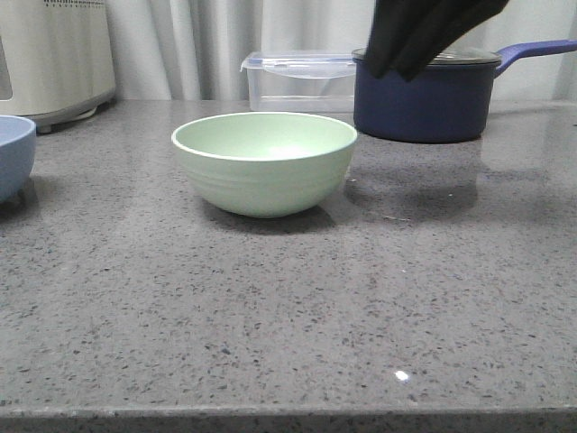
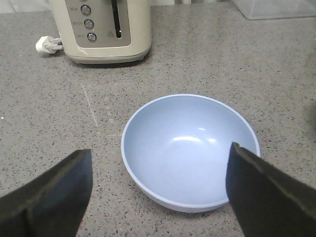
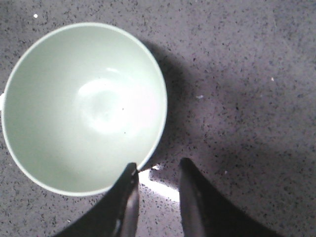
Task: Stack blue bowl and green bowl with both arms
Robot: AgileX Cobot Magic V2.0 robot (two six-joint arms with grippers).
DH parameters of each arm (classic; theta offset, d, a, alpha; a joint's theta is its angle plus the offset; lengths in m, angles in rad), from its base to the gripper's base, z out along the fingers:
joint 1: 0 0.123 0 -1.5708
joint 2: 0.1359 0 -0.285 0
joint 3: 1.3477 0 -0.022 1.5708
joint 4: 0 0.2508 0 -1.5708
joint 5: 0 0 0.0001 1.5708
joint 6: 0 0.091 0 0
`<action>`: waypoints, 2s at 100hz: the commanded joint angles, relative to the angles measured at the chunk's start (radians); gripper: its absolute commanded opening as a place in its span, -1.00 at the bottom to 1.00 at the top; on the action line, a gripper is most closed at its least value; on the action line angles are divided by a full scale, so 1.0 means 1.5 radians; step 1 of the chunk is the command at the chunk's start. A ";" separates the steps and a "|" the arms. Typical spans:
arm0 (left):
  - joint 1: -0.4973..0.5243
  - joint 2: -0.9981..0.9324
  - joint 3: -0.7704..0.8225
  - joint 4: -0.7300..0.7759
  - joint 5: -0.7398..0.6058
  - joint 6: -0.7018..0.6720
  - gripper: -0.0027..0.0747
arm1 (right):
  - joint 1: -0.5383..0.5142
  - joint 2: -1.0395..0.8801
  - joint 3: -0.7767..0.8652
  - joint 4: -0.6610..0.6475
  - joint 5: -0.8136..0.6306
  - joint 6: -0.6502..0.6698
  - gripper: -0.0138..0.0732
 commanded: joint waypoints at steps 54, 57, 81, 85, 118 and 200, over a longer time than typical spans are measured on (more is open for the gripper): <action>0.001 0.005 -0.025 -0.008 -0.044 -0.003 0.48 | 0.039 -0.018 0.091 0.020 -0.077 -0.014 -0.87; 0.001 0.005 -0.025 -0.008 -0.044 -0.003 0.48 | 0.039 -0.015 0.091 0.020 -0.079 -0.014 -0.87; 0.001 0.005 -0.025 -0.008 -0.044 -0.003 0.48 | 0.039 0.014 0.091 0.034 -0.090 -0.014 -0.87; 0.001 0.005 -0.025 -0.008 -0.044 -0.003 0.48 | 0.039 0.015 0.091 0.037 -0.097 -0.014 -0.87; 0.001 0.005 -0.025 -0.008 -0.044 -0.003 0.48 | 0.039 0.015 0.091 0.046 -0.113 -0.014 -0.87; 0.001 0.349 -0.285 0.073 0.219 -0.131 0.38 | 0.039 0.015 0.091 0.046 -0.105 -0.014 -0.87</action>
